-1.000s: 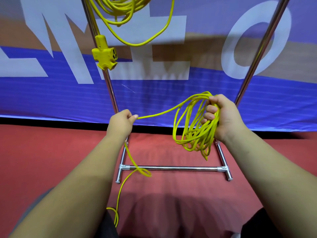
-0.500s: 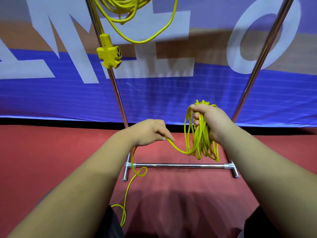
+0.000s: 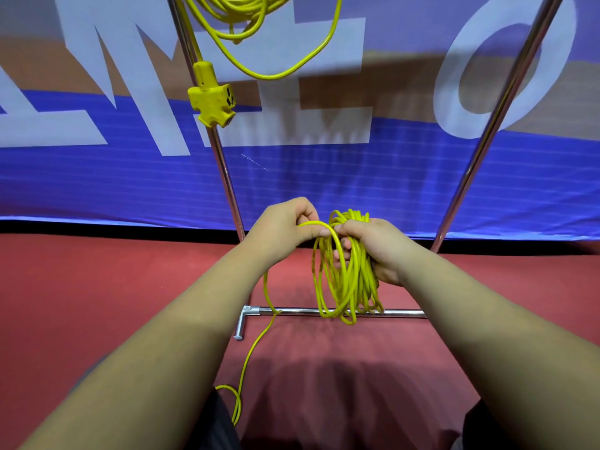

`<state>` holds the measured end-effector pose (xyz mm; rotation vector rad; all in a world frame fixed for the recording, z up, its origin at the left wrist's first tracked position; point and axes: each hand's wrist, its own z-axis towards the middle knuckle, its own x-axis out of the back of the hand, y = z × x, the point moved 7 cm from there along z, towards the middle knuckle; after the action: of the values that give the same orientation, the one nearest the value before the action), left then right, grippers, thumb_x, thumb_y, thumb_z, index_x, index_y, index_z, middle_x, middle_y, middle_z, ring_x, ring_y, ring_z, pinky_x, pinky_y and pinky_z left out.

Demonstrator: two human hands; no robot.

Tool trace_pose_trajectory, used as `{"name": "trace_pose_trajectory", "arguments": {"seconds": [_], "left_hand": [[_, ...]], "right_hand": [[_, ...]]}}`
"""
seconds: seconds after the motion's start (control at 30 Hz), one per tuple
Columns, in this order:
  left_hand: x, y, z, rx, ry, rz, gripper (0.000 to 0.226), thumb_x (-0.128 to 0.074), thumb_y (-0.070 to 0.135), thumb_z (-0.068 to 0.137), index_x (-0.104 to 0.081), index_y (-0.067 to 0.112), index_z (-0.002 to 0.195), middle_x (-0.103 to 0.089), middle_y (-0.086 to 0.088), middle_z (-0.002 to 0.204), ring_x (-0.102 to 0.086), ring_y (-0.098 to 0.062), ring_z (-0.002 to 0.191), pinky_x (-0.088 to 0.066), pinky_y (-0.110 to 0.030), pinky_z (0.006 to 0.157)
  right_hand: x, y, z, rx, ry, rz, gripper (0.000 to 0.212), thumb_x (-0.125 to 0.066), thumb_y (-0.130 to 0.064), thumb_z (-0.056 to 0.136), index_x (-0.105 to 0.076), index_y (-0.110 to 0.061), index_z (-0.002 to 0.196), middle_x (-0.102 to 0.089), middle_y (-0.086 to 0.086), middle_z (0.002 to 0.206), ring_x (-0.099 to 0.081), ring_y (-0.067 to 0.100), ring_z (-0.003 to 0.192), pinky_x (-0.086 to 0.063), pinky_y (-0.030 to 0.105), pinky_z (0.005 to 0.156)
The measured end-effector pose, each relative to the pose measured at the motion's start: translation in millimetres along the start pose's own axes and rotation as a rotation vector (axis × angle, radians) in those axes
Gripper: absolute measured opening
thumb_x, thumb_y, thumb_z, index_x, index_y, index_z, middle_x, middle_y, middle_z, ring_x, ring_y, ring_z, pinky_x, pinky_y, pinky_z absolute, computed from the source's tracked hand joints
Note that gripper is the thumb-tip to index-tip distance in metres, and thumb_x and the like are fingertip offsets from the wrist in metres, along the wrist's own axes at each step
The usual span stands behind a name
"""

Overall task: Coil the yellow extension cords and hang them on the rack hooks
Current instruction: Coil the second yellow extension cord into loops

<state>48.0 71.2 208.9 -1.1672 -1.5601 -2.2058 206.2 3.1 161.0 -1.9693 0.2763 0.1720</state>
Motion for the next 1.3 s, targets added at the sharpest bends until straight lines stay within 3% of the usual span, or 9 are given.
{"name": "trace_pose_trajectory", "arguments": {"seconds": [0.27, 0.37, 0.47, 0.63, 0.73, 0.87, 1.0, 1.13, 1.3], "left_hand": [[-19, -89, -7, 0.243, -0.333, 0.379, 0.009, -0.074, 0.024, 0.092, -0.068, 0.018, 0.089, -0.07, 0.003, 0.088, -0.066, -0.021, 0.088, -0.05, -0.031, 0.073], [-11, -110, -4, 0.369, -0.241, 0.295, 0.021, -0.074, 0.035, 0.094, -0.067, 0.019, 0.082, -0.072, 0.0, 0.084, -0.066, -0.02, 0.078, -0.051, -0.032, 0.071], [12, -104, 6, 0.407, 0.038, -0.162, 0.013, -0.071, 0.027, 0.097, -0.068, 0.018, 0.089, -0.076, -0.006, 0.084, -0.073, -0.021, 0.074, -0.056, -0.037, 0.071], [70, -53, 11, 0.111, 0.342, -0.282, 0.012, -0.067, 0.018, 0.098, -0.077, 0.026, 0.1, -0.065, 0.006, 0.082, -0.057, -0.01, 0.071, -0.048, -0.024, 0.07], [70, -13, 9, -0.163, 0.236, -0.005, 0.017, -0.071, 0.018, 0.097, -0.079, 0.028, 0.107, -0.06, 0.005, 0.093, -0.059, -0.008, 0.088, -0.045, -0.021, 0.082], [29, 25, 5, -0.416, 0.015, 0.248, 0.019, -0.076, 0.025, 0.093, -0.08, 0.034, 0.109, -0.052, 0.009, 0.096, -0.056, -0.008, 0.091, -0.044, -0.021, 0.08], [8, 27, 9, -0.397, -0.05, 0.264, 0.019, -0.076, 0.03, 0.092, -0.08, 0.035, 0.11, -0.053, 0.008, 0.091, -0.056, -0.005, 0.087, -0.045, -0.022, 0.08], [11, 4, 11, -0.242, -0.064, 0.259, 0.014, -0.077, 0.038, 0.091, -0.074, 0.03, 0.102, -0.065, 0.007, 0.09, -0.061, -0.01, 0.088, -0.05, -0.032, 0.08], [10, -12, 13, -0.152, -0.088, 0.314, 0.008, -0.072, 0.033, 0.095, -0.066, 0.028, 0.096, -0.066, 0.01, 0.087, -0.061, -0.011, 0.085, -0.049, -0.031, 0.071]], "right_hand": [[13, -8, -1, -0.024, 0.096, 0.156, 0.032, -0.059, -0.019, 0.1, -0.053, -0.014, 0.069, -0.043, 0.002, 0.054, -0.041, 0.014, 0.041, -0.043, 0.028, 0.047], [23, -15, 2, -0.006, 0.112, 0.217, 0.025, -0.055, -0.023, 0.103, -0.058, -0.015, 0.079, -0.041, -0.004, 0.052, -0.038, 0.01, 0.039, -0.04, 0.026, 0.047], [29, -18, 1, -0.001, 0.134, 0.162, 0.022, -0.054, -0.025, 0.104, -0.062, -0.014, 0.086, -0.044, -0.004, 0.054, -0.04, 0.011, 0.041, -0.042, 0.027, 0.048], [35, -17, -2, -0.038, 0.129, -0.021, 0.022, -0.06, -0.024, 0.101, -0.068, -0.011, 0.086, -0.056, 0.004, 0.063, -0.061, 0.019, 0.053, -0.056, 0.035, 0.059], [27, -13, -1, -0.064, 0.027, -0.044, 0.021, -0.059, -0.017, 0.1, -0.065, -0.012, 0.081, -0.059, 0.005, 0.069, -0.066, 0.02, 0.06, -0.057, 0.034, 0.06], [12, -8, 1, -0.085, -0.093, -0.026, 0.024, -0.055, -0.014, 0.103, -0.069, -0.001, 0.117, -0.079, 0.012, 0.101, -0.076, 0.026, 0.077, -0.062, 0.039, 0.072], [-1, -1, -2, -0.091, -0.13, -0.067, 0.026, -0.053, -0.01, 0.102, -0.072, 0.0, 0.116, -0.079, 0.02, 0.108, -0.078, 0.031, 0.086, -0.061, 0.05, 0.086], [-7, 0, -5, -0.122, -0.128, -0.05, 0.019, -0.054, -0.014, 0.101, -0.067, -0.003, 0.091, -0.064, 0.009, 0.078, -0.06, 0.021, 0.058, -0.058, 0.042, 0.07], [-14, -3, -10, -0.094, -0.233, -0.164, 0.012, -0.062, -0.024, 0.104, -0.061, -0.012, 0.103, -0.05, 0.002, 0.068, -0.042, 0.014, 0.048, -0.046, 0.031, 0.05]]}}
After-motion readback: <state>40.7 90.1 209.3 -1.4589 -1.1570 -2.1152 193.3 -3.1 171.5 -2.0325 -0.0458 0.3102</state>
